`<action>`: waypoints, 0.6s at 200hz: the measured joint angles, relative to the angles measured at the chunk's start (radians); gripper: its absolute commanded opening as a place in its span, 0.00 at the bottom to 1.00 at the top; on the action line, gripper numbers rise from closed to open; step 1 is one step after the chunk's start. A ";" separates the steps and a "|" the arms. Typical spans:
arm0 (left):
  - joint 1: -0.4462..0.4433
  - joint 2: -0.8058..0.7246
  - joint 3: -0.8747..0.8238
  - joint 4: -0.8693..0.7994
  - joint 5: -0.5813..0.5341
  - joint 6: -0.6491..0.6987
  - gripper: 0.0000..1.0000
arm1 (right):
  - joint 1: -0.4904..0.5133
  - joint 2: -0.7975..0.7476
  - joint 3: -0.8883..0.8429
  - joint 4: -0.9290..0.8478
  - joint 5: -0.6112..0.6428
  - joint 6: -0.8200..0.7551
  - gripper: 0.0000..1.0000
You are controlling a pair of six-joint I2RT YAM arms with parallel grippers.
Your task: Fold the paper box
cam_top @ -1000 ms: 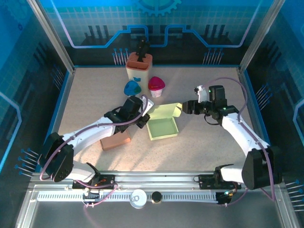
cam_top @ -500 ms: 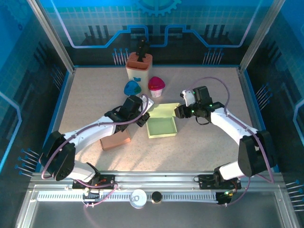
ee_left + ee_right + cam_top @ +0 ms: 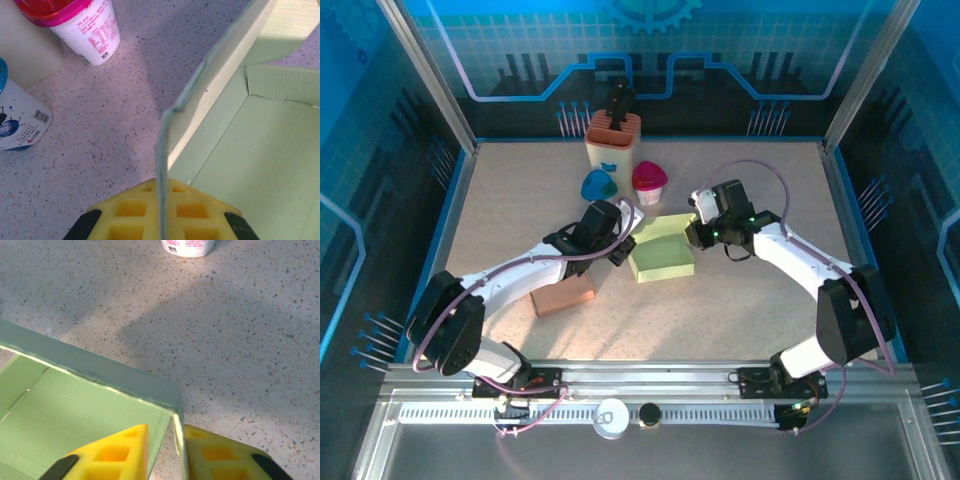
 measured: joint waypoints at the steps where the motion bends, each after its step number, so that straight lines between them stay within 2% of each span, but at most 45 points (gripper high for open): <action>1: 0.000 0.000 0.000 0.000 0.000 0.000 0.00 | 0.001 0.000 0.000 -0.001 0.002 0.000 0.17; 39: 0.003 0.009 0.000 0.015 -0.008 -0.014 0.00 | 0.029 0.010 0.009 -0.001 0.061 0.006 0.11; 70: 0.005 0.010 0.000 0.015 -0.016 -0.037 0.02 | 0.048 0.016 0.009 0.003 0.117 0.026 0.00; 120: 0.005 0.010 0.000 0.017 -0.037 -0.125 0.00 | 0.101 -0.019 -0.018 0.037 0.214 0.080 0.00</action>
